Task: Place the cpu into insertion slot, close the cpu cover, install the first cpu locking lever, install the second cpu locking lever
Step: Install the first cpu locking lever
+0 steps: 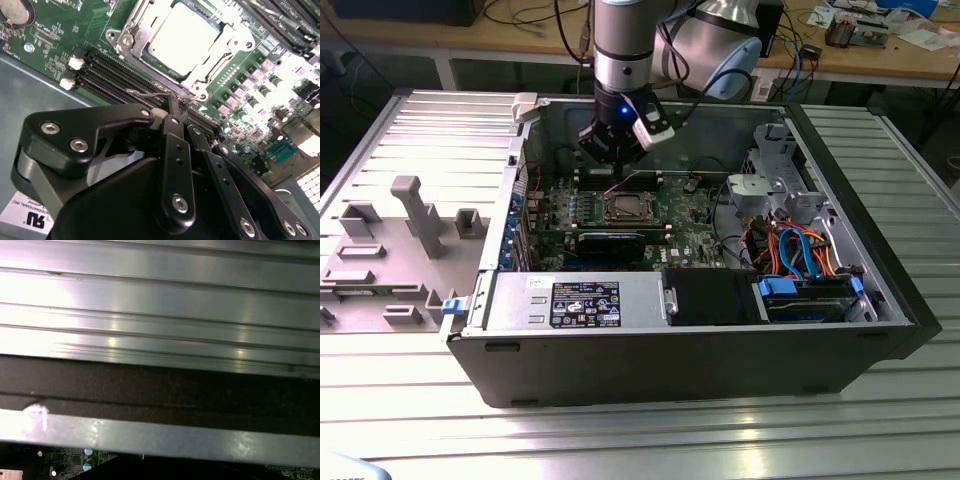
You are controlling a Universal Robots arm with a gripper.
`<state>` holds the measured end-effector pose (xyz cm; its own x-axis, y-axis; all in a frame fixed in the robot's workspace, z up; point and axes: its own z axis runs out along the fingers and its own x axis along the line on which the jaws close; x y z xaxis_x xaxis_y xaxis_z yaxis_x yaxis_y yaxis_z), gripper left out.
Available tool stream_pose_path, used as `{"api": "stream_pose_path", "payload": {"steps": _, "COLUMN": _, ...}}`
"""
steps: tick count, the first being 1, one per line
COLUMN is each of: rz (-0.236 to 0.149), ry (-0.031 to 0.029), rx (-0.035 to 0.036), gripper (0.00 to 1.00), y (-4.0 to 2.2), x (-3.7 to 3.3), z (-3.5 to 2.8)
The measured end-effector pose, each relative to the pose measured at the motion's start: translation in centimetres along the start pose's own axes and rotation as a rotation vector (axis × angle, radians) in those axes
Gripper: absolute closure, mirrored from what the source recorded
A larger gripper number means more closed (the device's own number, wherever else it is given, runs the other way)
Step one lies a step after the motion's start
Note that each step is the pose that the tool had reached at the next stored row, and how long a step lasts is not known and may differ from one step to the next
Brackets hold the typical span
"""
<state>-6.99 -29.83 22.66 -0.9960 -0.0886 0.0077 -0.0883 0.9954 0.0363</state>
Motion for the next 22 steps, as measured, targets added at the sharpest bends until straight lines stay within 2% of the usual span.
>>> {"api": "stream_pose_path", "payload": {"steps": 8, "rz": 0.0, "ry": 0.0001, "rx": 0.0005, "gripper": 0.89, "y": 0.12, "x": -0.28, "z": 0.57}}
{"api": "stream_pose_path", "payload": {"steps": 18, "rz": 0.0, "ry": 0.0002, "rx": 0.001, "gripper": 0.89, "y": -0.01, "x": -1.35, "z": 1.63}}
{"api": "stream_pose_path", "payload": {"steps": 22, "rz": 0.0, "ry": 0.0002, "rx": 0.002, "gripper": 0.89, "y": -0.04, "x": -1.55, "z": 1.79}}
